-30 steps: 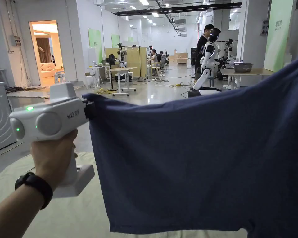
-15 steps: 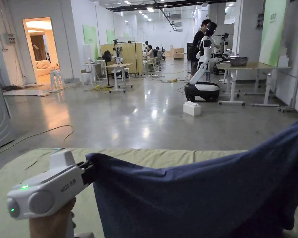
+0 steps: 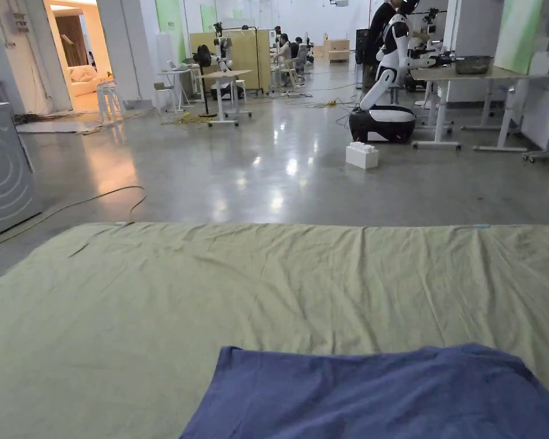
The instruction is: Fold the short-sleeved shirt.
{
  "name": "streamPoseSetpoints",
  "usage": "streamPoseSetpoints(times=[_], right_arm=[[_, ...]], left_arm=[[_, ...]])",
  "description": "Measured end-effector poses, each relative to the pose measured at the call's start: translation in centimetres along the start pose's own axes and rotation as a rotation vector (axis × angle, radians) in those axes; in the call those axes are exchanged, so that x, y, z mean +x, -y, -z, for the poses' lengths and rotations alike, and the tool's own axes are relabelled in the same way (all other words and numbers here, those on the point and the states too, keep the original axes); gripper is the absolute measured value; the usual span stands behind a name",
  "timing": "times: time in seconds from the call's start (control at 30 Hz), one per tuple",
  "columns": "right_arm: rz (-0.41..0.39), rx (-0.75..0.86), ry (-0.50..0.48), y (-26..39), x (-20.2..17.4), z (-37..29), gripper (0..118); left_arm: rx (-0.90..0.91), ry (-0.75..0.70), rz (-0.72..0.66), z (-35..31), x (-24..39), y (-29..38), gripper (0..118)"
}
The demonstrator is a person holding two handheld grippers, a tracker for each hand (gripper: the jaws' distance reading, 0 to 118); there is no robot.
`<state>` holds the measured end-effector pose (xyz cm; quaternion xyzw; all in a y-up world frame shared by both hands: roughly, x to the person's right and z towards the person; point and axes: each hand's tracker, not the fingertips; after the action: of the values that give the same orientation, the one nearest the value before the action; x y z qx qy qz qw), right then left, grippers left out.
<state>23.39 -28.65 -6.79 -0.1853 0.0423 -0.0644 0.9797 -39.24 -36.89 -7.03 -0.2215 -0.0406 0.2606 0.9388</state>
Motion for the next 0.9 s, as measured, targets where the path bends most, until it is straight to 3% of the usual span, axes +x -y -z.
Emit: streamPoseSetpoints(times=[0.03, 0.07, 0.13, 0.3, 0.33, 0.43, 0.47, 0.5, 0.53, 0.57, 0.6, 0.63, 0.67, 0.8, 0.9], right_arm=[[-0.036, -0.031, 0.014, 1.5, -0.1, -0.4, 1], [-0.013, -0.06, 0.049, 2.7, -0.1, -0.7, 1], [0.017, -0.119, -0.013, 5.0, 0.0, -1.3, 1], [0.018, -0.221, 0.008, 7.8, -1.9, -1.0, 1], [0.025, -0.24, 0.007, 8.4, -0.1, 0.0, 1], [0.041, -0.264, 0.01, 9.2, 0.3, 1.2, 1], [0.049, -0.27, 0.007, 9.6, 1.4, 1.9, 1], [0.05, -0.285, 0.009, 9.6, 1.7, 2.3, 2], [0.06, -0.301, 0.018, 9.7, 2.1, 2.8, 8], [0.075, -0.319, 0.015, 9.8, 2.6, 3.3, 25], [0.087, -0.348, 0.013, 10.3, 3.9, 3.9, 62], [0.089, -0.355, 0.036, 10.3, 4.6, 4.3, 85], [0.09, -0.352, 0.052, 10.2, 5.2, 4.4, 96], [0.161, -0.27, 0.172, 9.1, 6.7, 2.1, 91], [0.174, -0.158, 0.178, 7.8, 6.4, 0.6, 91]], left_arm=[[-0.025, 0.003, -0.044, -0.3, -1.0, 1.2, 4], [-0.031, -0.005, -0.05, -0.6, -1.8, 2.4, 4], [-0.069, -0.026, -0.034, -0.8, -2.1, 4.0, 4], [-0.179, -0.055, -0.03, 0.0, -3.8, 6.1, 5], [-0.208, -0.072, -0.022, 0.3, -3.9, 6.4, 5], [-0.24, -0.103, -0.002, 0.9, -4.5, 7.0, 20], [-0.237, -0.141, 0.017, 0.8, -4.5, 7.0, 20], [-0.232, -0.155, 0.019, 0.6, -4.4, 6.9, 47], [-0.23, -0.158, 0.013, 0.4, -4.5, 6.8, 69], [-0.202, -0.152, 0.01, -0.2, -4.5, 6.6, 83], [-0.194, -0.163, 0.014, -0.5, -4.5, 6.3, 89], [-0.176, -0.2, 0.028, -1.1, -4.7, 5.9, 90], [-0.154, -0.24, 0.053, -1.6, -4.7, 5.5, 90], [-0.108, -0.27, 0.067, -2.7, -4.5, 3.5, 90], [-0.007, -0.227, 0.108, -4.5, -2.2, 1.5, 90]])
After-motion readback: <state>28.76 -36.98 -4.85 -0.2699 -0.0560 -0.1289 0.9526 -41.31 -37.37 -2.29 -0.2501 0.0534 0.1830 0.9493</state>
